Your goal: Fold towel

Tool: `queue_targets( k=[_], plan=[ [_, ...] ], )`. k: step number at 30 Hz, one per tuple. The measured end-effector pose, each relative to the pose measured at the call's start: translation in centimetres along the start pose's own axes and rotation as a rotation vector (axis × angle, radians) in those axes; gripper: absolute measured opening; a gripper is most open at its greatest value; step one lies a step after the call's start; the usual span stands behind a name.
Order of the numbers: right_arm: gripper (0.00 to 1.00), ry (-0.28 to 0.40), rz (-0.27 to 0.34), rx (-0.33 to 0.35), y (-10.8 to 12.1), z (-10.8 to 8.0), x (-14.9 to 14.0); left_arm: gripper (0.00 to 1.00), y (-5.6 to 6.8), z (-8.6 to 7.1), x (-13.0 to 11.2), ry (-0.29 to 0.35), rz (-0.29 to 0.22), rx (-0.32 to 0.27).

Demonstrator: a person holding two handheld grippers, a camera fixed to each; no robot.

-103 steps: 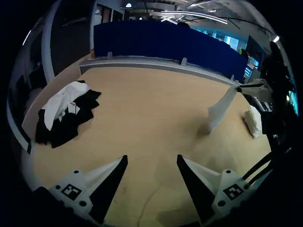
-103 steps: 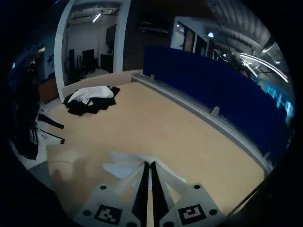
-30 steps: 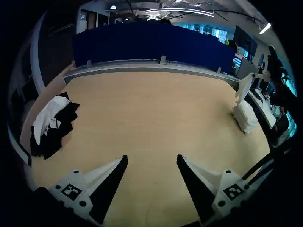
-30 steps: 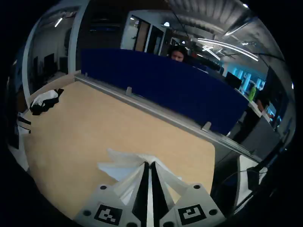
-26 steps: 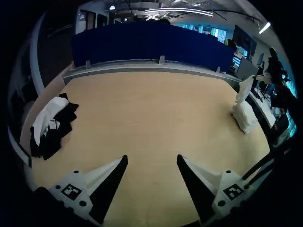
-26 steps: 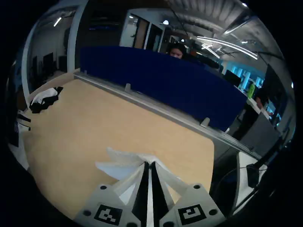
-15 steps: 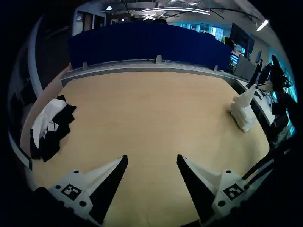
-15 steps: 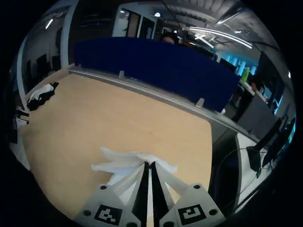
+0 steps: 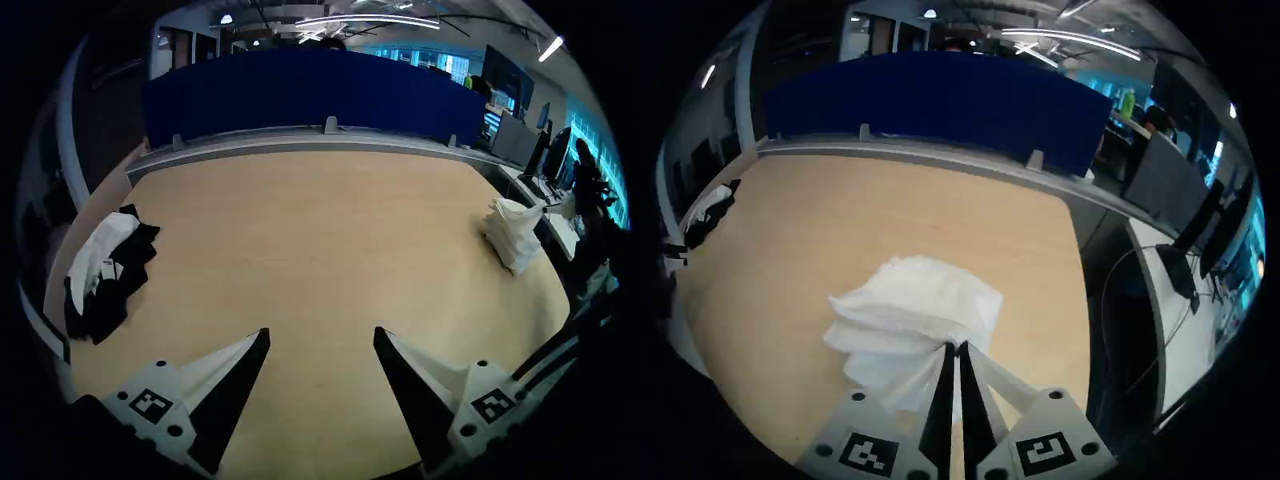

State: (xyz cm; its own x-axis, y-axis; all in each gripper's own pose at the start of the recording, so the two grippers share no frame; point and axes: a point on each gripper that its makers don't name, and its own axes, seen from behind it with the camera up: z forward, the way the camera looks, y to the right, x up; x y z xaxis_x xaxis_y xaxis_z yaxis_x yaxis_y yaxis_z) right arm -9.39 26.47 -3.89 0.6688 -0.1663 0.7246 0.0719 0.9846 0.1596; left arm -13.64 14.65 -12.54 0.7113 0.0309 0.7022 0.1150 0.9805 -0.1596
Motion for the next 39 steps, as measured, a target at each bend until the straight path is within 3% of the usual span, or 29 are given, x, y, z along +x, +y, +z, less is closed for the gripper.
queue_targets(
  k=[9, 17, 32, 39],
  plan=[
    [0.04, -0.087, 0.09, -0.042, 0.2, 1.4, -5.7, 0.96, -0.1, -0.5, -0.3, -0.001, 0.007, 0.008],
    [0.04, -0.134, 0.153, -0.068, 0.2, 2.6, -8.8, 0.96, 0.0, -0.7, -0.5, -0.004, 0.014, 0.01],
    [0.05, -0.124, 0.146, -0.08, 0.1, 2.3, -8.8, 0.96, 0.3, -0.8, 0.0, -0.004, 0.024, 0.0],
    [0.19, -0.103, 0.134, -0.099, 0.2, 1.6, -8.6, 0.96, 0.2, -0.8, 0.2, -0.002, 0.028, -0.002]
  ],
)
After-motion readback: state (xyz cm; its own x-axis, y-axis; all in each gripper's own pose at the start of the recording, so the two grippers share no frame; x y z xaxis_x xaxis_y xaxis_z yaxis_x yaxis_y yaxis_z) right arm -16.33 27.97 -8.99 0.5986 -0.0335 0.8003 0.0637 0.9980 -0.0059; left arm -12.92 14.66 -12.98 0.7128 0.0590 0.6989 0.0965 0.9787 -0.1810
